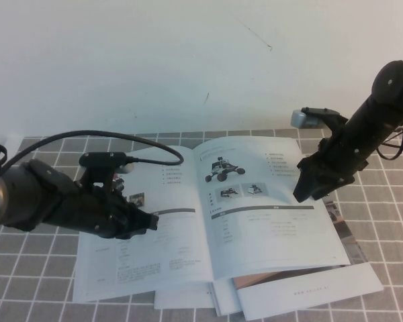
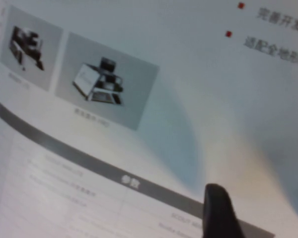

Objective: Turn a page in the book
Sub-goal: Open the closed book

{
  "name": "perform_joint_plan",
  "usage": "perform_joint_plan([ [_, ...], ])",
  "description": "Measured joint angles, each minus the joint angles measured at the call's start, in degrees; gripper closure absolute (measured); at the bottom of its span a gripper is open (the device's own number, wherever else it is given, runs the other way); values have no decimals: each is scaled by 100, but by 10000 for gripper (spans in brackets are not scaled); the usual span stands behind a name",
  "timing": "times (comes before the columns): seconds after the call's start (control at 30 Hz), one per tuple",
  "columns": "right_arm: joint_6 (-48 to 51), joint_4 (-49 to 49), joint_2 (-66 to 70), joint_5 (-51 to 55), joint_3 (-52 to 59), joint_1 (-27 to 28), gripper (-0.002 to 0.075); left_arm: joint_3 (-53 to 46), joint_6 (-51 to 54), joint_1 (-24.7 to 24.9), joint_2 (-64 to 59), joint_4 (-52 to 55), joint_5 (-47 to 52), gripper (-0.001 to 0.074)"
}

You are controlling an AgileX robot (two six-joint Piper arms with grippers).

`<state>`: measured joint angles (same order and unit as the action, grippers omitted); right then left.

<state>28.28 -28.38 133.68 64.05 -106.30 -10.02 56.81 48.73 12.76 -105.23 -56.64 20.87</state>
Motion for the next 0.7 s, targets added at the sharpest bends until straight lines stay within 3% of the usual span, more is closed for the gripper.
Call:
perform_joint_plan([
  [0.3,-414,524,16,12,-4,45,351,21,-65,0,-257,68,-4,738],
  [0.7,-106,-325,31,115,-13,52,351,21,-76,0,-270,82,-4,738],
])
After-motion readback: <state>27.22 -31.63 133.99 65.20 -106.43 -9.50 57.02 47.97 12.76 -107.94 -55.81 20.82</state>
